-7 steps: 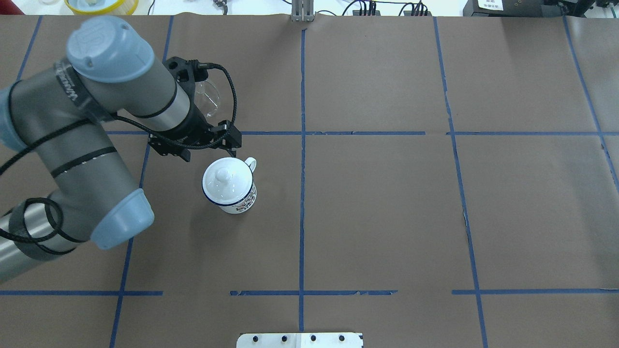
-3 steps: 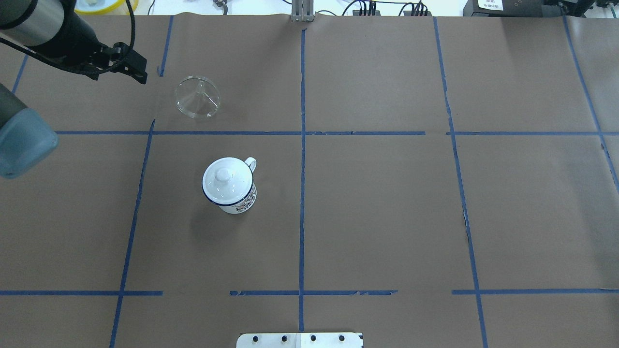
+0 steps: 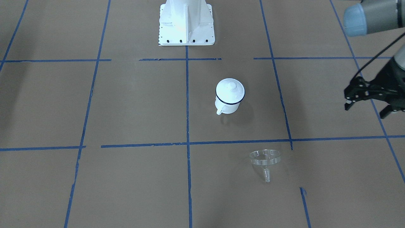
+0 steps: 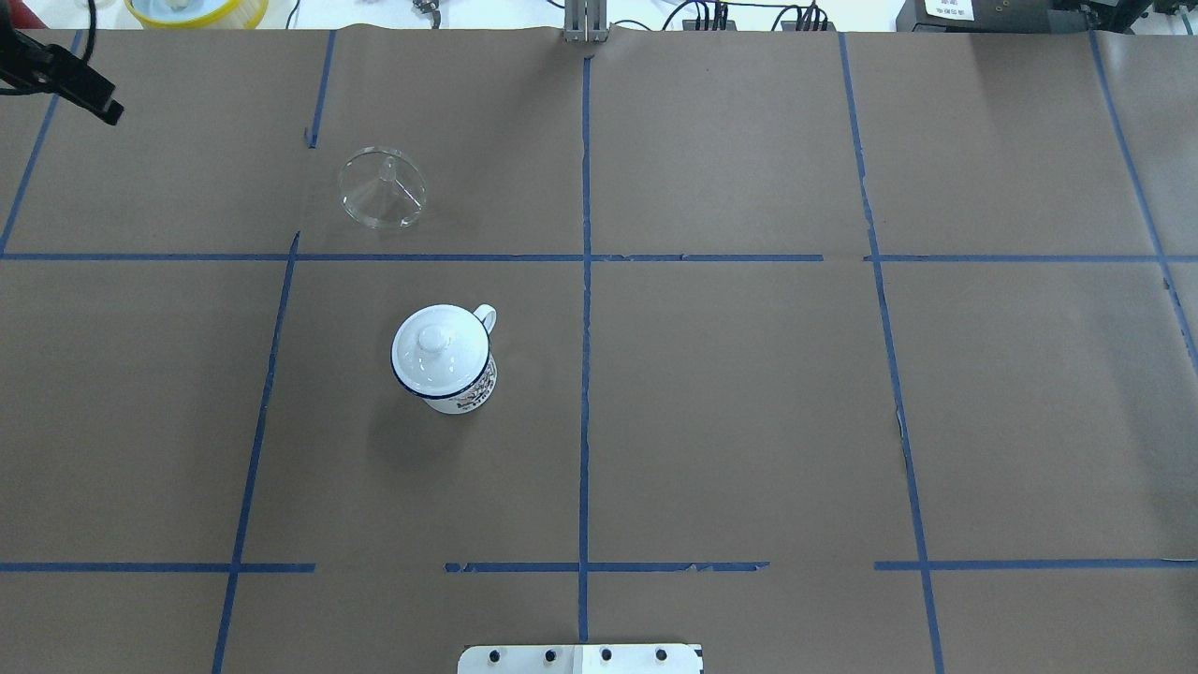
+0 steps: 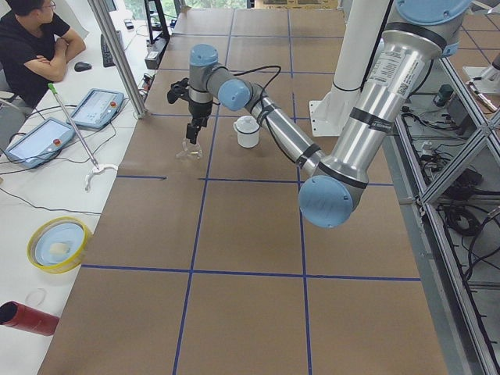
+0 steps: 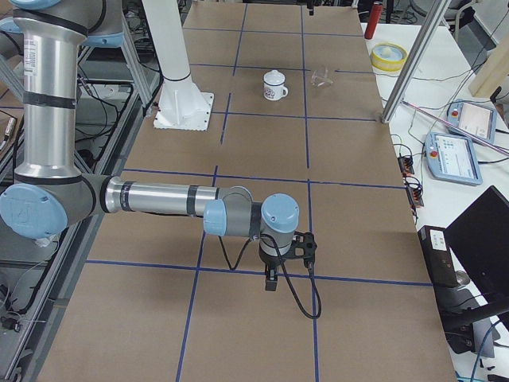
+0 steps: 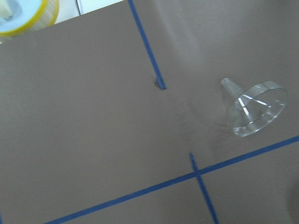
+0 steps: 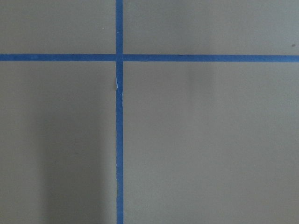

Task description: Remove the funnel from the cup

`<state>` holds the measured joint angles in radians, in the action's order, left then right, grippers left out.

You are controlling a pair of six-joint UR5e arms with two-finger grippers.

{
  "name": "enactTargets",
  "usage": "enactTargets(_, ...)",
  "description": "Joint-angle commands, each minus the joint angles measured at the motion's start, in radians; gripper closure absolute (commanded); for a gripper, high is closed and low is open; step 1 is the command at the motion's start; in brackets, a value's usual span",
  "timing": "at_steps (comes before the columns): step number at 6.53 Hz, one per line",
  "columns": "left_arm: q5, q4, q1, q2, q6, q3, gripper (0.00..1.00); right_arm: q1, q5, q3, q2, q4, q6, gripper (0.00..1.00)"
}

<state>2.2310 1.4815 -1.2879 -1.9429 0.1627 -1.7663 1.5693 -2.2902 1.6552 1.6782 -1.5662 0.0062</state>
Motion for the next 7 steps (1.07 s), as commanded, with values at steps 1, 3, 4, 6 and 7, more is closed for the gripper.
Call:
enactTargets(1,0.029,0.044,-0.144,0.094,-0.112,0.115,0.0,0.0,0.0,0.0,0.0,0.0,0.0,0.0)
enactTargets(3,0.033,0.161,-0.22,0.258,-0.219,0.157,0.0,0.0,0.0,0.0,0.0,0.0,0.0,0.0)
enactTargets(4,0.033,0.174,-0.249,0.325,-0.219,0.154,0.0,0.0,0.0,0.001,0.0,0.0,0.0,0.0)
enactTargets(6,0.035,0.204,-0.268,0.416,-0.223,0.148,0.0,0.0,0.0,0.0,0.0,0.0,0.0,0.0)
enactTargets(7,0.035,0.194,-0.265,0.404,-0.21,0.148,0.0,0.0,0.0,0.0,0.0,0.0,0.0,0.0)
